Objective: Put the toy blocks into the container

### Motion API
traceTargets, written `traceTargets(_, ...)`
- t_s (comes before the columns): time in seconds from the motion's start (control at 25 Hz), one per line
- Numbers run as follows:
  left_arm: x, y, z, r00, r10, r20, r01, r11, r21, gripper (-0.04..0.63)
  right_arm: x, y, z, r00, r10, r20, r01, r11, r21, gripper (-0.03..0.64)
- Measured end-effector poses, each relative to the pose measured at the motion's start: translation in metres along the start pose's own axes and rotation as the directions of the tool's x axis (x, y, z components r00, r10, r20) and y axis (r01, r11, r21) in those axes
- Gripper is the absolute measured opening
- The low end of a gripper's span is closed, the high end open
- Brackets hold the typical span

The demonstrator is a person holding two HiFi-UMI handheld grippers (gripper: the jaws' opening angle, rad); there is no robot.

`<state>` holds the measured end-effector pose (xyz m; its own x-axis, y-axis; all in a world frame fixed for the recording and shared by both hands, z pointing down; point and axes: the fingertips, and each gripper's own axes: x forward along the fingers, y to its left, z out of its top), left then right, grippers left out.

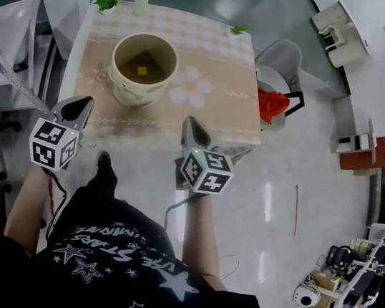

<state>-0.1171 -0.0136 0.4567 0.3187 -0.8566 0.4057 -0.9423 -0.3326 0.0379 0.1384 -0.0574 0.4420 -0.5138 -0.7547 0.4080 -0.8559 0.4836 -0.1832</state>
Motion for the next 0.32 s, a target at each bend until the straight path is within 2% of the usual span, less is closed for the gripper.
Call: traceTargets(0.32, -0.045, -0.043, -0.026, 0.999, 0.041, -0.027, -0.041, 0.999, 0.006, 0.009, -0.051, 0.018, -0.027, 1.0, 0.031, -0.006, -0.031, 1.0, -0.006, 0.005)
